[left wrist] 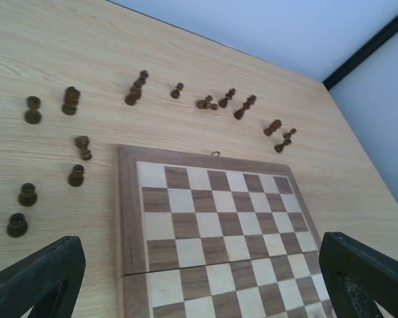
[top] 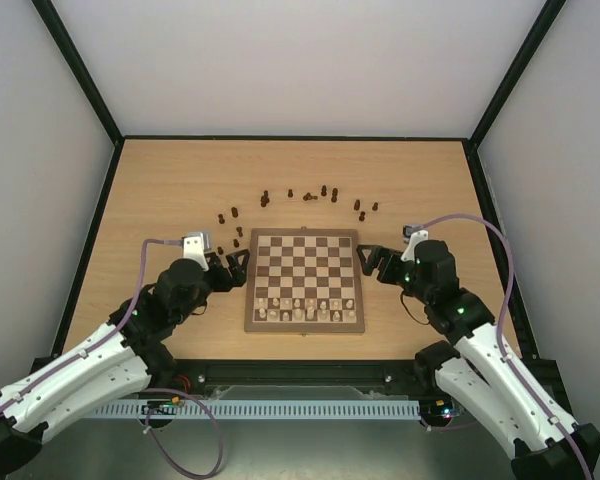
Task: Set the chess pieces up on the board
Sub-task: Pick up the chess piece at the center of the board.
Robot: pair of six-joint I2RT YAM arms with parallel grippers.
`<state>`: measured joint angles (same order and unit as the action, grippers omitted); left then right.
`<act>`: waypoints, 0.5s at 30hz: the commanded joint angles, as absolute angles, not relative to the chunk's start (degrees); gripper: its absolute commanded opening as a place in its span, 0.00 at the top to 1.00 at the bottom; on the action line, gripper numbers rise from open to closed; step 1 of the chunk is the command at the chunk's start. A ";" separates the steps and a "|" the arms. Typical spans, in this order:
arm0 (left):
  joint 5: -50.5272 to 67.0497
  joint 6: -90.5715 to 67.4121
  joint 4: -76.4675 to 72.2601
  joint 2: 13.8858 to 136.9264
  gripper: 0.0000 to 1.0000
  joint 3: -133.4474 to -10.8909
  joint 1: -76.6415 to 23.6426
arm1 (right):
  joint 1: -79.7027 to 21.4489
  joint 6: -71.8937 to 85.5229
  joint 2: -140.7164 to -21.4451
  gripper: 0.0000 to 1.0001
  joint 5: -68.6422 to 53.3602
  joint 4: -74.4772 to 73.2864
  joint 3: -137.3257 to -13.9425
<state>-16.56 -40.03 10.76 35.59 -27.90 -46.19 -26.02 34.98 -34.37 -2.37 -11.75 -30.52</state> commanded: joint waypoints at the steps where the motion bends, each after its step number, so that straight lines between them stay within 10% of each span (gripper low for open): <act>1: -22.69 -42.28 13.05 34.40 0.01 -27.69 -45.83 | -26.28 33.10 -37.39 0.01 -2.55 -14.59 -35.27; 15: -24.34 -52.97 25.94 45.64 0.00 -39.69 -45.86 | -26.36 37.48 -44.61 0.01 -0.72 -21.88 -47.23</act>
